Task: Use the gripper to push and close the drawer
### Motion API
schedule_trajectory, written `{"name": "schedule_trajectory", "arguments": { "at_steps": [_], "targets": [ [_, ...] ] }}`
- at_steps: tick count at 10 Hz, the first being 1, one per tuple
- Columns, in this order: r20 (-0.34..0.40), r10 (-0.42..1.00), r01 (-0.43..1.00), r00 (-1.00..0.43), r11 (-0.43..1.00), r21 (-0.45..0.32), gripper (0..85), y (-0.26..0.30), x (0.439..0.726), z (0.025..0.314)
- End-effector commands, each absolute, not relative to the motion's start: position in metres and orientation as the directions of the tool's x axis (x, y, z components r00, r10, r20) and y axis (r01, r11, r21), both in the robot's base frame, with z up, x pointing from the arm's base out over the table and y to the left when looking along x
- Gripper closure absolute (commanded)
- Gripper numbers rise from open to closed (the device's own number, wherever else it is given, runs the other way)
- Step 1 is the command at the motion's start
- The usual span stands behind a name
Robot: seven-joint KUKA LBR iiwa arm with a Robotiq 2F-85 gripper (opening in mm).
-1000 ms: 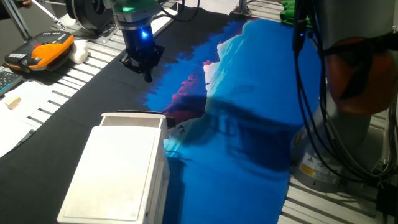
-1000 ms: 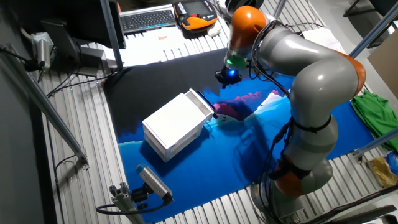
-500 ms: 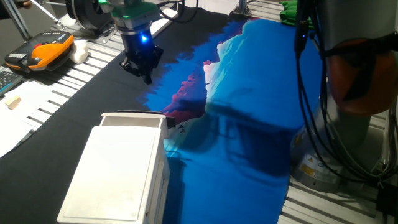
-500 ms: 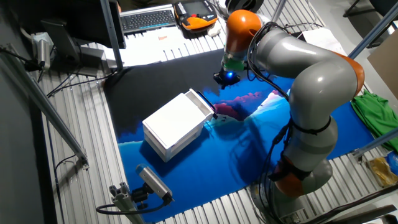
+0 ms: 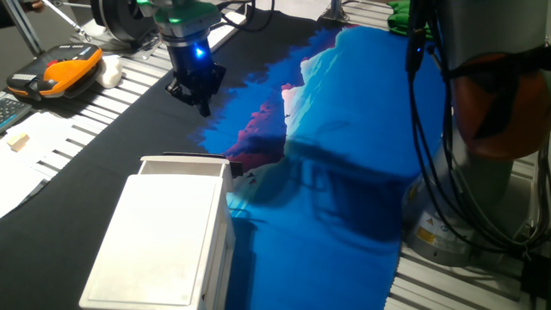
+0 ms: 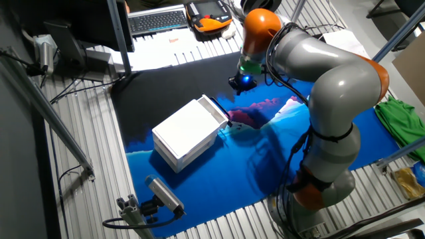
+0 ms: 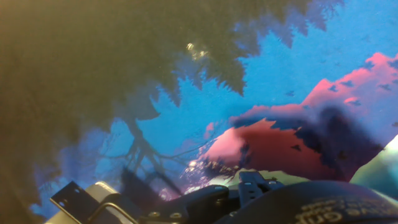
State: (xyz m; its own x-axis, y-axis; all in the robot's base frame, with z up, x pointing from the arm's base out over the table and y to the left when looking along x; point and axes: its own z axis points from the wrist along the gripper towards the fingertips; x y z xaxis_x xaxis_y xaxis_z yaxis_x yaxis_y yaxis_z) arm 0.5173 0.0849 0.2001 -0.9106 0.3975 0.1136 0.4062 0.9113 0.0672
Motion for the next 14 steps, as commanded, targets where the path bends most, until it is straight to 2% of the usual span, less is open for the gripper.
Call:
{"name": "schedule_trajectory", "arguments": {
  "at_steps": [1, 5, 8, 10, 12, 14],
  "targets": [
    [0.115, 0.395, 0.404, -0.911, 0.912, 0.069, 85.0, 0.0853, 0.5172, 0.2002],
    [0.126, 0.366, 0.377, -0.922, 0.923, 0.075, 85.0, 0.0853, 0.5172, 0.2002],
    [0.155, 0.254, 0.271, -0.955, 0.958, 0.097, 85.0, 0.0853, 0.5172, 0.2002],
    [0.094, 0.243, 0.251, -0.966, 0.965, 0.083, 85.0, 0.0853, 0.5172, 0.2002],
    [0.139, 0.266, 0.291, -0.954, 0.934, 0.208, 85.0, 0.0853, 0.5172, 0.2002],
    [0.175, 0.282, 0.319, -0.943, 0.917, 0.24, 85.0, 0.0853, 0.5172, 0.2002]
  ]
}}
